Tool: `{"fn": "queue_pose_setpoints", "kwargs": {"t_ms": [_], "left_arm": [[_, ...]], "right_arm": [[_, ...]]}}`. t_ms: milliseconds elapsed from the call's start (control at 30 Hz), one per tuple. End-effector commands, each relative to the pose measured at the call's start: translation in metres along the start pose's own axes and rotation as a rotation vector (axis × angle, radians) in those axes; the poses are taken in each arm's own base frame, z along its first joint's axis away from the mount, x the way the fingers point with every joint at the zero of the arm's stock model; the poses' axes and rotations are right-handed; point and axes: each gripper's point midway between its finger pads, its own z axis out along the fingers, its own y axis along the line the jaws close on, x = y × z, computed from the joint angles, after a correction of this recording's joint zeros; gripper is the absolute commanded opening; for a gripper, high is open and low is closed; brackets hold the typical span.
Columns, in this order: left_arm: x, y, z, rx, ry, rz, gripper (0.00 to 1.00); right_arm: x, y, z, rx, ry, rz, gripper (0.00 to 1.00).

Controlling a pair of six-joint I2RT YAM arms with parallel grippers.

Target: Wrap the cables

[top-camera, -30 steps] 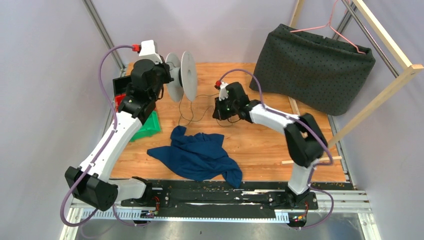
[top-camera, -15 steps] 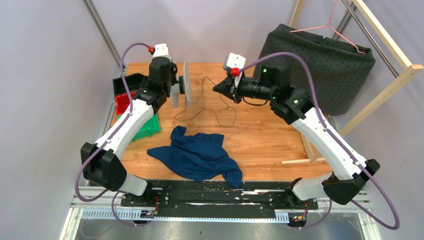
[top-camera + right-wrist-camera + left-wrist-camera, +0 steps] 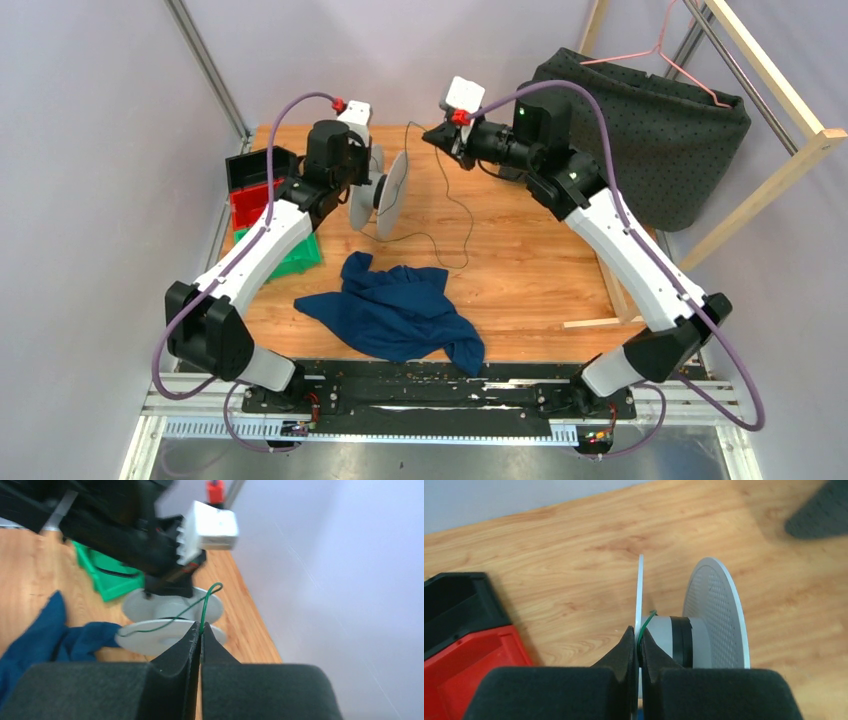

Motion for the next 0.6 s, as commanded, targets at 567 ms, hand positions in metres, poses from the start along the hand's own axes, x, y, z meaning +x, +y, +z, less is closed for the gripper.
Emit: {"fn": "queue_pose_setpoints", "kwargs": {"t_ms": [567], "left_arm": [[-0.01, -0.075, -0.083, 0.588, 0.063, 0.275, 0.0]], "right_arm": [[0.225, -0.061, -0.003, 0.145, 0.335, 0.437, 0.01]]}}
